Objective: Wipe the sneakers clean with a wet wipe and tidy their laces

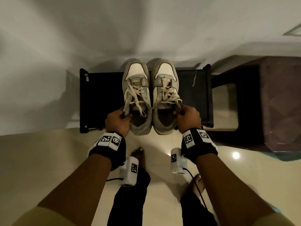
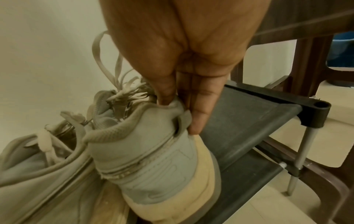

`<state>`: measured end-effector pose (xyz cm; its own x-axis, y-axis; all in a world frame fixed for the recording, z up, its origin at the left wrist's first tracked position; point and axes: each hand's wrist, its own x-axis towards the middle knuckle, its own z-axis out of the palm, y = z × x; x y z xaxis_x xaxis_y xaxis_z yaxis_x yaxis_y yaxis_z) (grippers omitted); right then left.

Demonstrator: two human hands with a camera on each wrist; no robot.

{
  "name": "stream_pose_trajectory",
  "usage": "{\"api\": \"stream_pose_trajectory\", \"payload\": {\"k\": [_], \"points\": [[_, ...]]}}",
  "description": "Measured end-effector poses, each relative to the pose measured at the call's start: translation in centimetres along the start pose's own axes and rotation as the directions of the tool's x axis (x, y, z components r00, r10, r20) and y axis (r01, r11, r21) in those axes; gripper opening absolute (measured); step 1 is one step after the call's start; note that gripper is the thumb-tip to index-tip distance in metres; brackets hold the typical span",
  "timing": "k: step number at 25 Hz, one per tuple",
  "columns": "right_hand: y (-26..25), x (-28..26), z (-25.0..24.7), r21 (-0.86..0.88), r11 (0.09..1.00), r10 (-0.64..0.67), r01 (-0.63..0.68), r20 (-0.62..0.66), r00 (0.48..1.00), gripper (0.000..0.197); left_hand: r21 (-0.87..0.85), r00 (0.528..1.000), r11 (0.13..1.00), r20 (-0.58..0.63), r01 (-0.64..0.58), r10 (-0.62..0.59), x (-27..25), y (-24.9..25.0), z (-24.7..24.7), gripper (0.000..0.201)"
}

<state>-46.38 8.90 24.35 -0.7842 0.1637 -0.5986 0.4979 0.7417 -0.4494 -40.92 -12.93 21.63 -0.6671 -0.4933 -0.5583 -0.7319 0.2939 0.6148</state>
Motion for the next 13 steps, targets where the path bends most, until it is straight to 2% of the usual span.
{"api": "stream_pose_trajectory", "payload": {"k": [6,11,13], "points": [[0.6,2.8,1.4,-0.043,0.999,-0.032,0.031,-0.022,0.999,0.028,0.088,0.999,0.995,-0.016,-0.037,0.039,3.4,-0.5,1.1,0.036],[0.5,1.1,0.5,0.068,0.996,-0.054,0.05,0.061,0.997,0.031,0.157,0.997,0.985,0.022,-0.071,0.069,1.3,1.1,0.8,0.035],[0.4,-0.2,-0.6,0.085,0.995,-0.056,0.053,0.032,0.998,0.035,0.142,0.994,0.986,-0.042,-0.092,0.099,-0.7,2.6,0.6,0.041]]}}
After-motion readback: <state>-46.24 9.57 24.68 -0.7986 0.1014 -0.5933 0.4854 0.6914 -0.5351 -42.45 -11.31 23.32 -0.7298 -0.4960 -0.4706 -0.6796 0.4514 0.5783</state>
